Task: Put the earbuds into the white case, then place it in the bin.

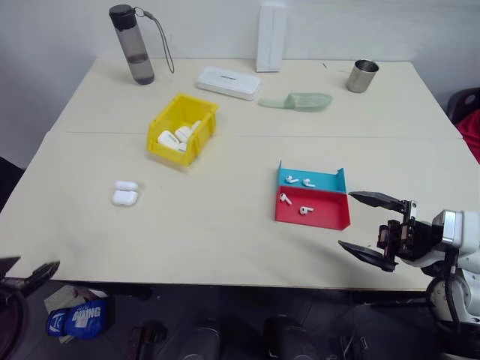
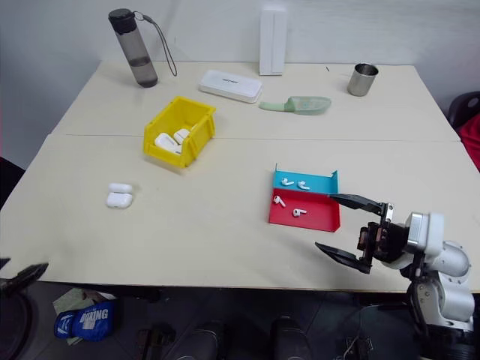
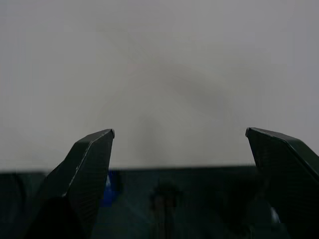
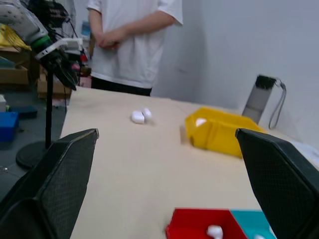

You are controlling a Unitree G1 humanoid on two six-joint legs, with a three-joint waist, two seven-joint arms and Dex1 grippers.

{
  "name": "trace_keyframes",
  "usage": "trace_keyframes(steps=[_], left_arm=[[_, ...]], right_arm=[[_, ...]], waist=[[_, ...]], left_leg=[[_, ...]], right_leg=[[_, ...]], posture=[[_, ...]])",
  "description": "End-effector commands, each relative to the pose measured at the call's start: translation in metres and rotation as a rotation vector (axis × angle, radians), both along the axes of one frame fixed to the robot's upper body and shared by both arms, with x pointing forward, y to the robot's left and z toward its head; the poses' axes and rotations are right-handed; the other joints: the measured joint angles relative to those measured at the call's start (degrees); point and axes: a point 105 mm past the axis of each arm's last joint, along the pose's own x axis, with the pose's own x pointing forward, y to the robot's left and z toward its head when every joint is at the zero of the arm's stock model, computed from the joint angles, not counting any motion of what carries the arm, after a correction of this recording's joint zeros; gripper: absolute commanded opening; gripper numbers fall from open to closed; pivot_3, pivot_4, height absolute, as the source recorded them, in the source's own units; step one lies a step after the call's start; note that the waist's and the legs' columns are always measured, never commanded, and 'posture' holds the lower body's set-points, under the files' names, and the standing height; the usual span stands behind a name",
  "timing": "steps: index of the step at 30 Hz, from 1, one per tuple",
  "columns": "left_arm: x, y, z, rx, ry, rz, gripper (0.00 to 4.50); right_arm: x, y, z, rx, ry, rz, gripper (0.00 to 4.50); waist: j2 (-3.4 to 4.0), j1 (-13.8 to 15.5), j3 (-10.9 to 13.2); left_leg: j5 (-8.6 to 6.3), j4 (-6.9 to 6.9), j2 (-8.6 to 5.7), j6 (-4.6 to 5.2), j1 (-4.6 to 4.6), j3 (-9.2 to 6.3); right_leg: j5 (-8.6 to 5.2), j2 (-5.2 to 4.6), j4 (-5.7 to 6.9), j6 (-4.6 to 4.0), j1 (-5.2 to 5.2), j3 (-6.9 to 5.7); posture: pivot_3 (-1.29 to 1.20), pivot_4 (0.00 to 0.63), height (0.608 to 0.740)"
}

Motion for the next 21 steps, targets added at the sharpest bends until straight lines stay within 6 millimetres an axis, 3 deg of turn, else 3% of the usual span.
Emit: trace_keyframes(steps=[1,4,12,17,21], left_arm=[[0.009,-0.018,0.027,-0.035,-0.019,-0.009,4.43],[0.031,-0.046,0.037,-0.099,0.013,-0.068,4.43],[0.111,-0.078,0.055,-0.004,-0.024,-0.112,4.43],[0.144,-0.082,0.047,0.016,0.037,-0.049,4.43],[0.157,-0.081,0.040,0.019,0.063,0.011,4.43]], right_arm=[[-0.003,-0.002,-0.002,-0.017,-0.041,0.012,4.50],[-0.001,-0.003,-0.007,-0.032,-0.031,0.016,4.50],[0.002,-0.005,-0.013,-0.031,0.005,0.012,4.50],[0.005,-0.011,-0.023,-0.033,0.009,-0.006,4.50],[0.005,-0.016,-0.029,-0.038,0.006,-0.019,4.50]], waist=[[0.03,0.49,0.00],[0.03,0.65,0.00],[0.08,-0.72,-0.03],[0.08,-1.05,-0.03],[0.08,-1.02,-0.03]], left_leg=[[0.00,0.00,0.00,0.00,0.00,0.00],[0.02,0.01,-0.01,-0.04,0.01,-0.07],[0.03,-0.02,-0.02,-0.15,0.04,-0.06],[0.03,0.03,-0.04,-0.16,0.06,0.01],[0.03,0.08,-0.07,-0.17,0.04,0.00]], right_leg=[[0.00,0.00,-0.01,0.00,0.00,0.00],[0.00,0.01,0.05,-0.01,0.01,0.00],[0.01,0.08,0.24,0.01,-0.14,0.00],[0.02,0.10,0.43,0.03,-0.21,0.05],[0.02,0.10,0.56,0.03,-0.29,0.04]], posture=[[0.00,0.150,0.740],[0.00,0.150,0.740],[0.00,0.150,0.740],[0.00,0.150,0.740],[0.00,0.150,0.740]])
